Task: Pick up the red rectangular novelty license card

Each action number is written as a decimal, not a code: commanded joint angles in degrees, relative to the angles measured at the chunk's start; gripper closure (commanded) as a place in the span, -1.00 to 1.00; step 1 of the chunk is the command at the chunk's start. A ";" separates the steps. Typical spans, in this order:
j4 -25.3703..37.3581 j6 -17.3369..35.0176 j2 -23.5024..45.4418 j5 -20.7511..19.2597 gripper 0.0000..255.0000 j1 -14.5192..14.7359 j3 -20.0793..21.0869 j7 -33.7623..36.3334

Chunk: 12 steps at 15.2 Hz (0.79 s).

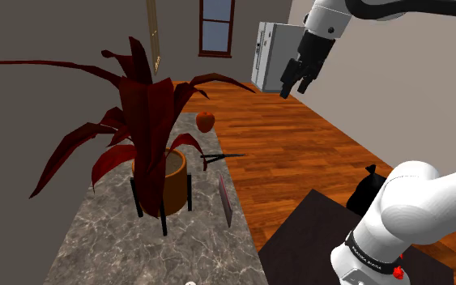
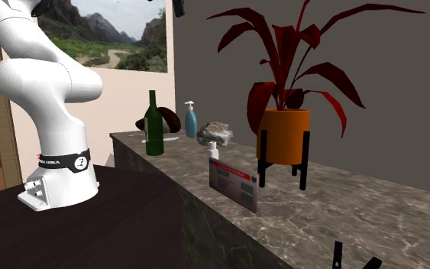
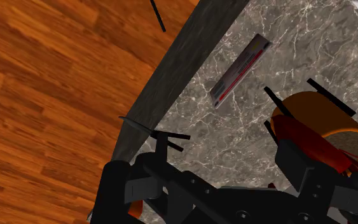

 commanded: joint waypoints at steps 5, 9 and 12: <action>-4.42 5.72 2.94 1.40 -1.00 -0.56 2.80 5.64; -7.72 11.64 7.17 2.73 -1.00 -1.03 5.61 11.25; -9.45 16.19 11.18 3.58 -1.00 -1.37 7.69 15.46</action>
